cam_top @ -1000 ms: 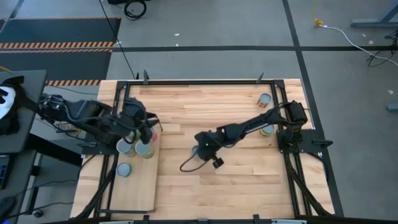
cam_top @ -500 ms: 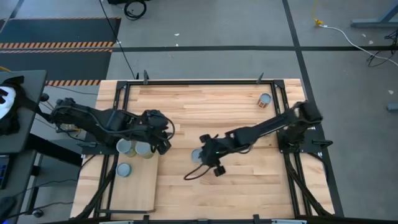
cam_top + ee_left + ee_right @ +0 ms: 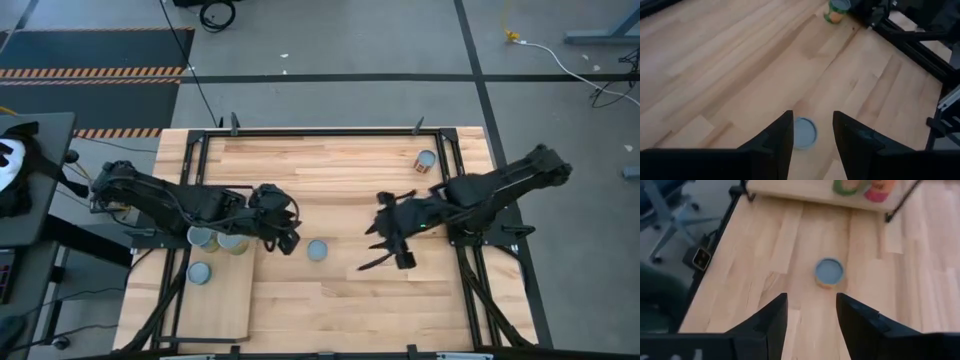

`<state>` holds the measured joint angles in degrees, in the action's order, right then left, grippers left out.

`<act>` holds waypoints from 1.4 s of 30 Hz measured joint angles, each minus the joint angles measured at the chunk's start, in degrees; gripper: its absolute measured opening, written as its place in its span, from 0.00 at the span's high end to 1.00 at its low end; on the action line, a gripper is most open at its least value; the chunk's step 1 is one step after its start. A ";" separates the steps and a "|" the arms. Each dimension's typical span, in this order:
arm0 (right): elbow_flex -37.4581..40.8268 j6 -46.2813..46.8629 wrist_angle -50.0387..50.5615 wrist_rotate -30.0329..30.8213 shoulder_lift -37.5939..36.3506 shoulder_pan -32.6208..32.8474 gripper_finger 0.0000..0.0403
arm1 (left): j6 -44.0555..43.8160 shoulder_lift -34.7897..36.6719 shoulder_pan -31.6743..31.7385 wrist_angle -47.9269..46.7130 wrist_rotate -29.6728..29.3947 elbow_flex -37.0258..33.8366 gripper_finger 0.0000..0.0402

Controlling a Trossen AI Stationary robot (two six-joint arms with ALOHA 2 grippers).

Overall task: Pick and place cans onto a shelf
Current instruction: Put the canned mushroom on the shelf

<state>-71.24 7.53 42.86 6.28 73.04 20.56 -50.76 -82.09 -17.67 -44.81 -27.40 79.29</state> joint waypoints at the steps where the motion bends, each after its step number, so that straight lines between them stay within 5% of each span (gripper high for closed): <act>1: 0.00 1.49 0.53 1.60 -0.95 0.95 0.57 | -0.12 -0.75 0.54 0.56 0.88 0.00 0.64; 16: 0.00 10.63 0.82 7.13 -3.14 18.56 0.57 | -16.98 -17.69 2.77 2.27 8.37 -0.02 0.45; 23: 0.00 13.89 1.00 10.45 -1.87 21.43 0.57 | -19.10 -23.89 4.24 2.37 15.65 0.96 0.50; 42: 0.02 13.96 0.19 13.29 -0.88 20.13 0.57 | -17.73 -30.86 6.33 2.42 15.94 2.54 0.60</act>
<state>-71.22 21.50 43.05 19.57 72.16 40.69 -68.48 -112.95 -11.33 -42.38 -11.46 81.82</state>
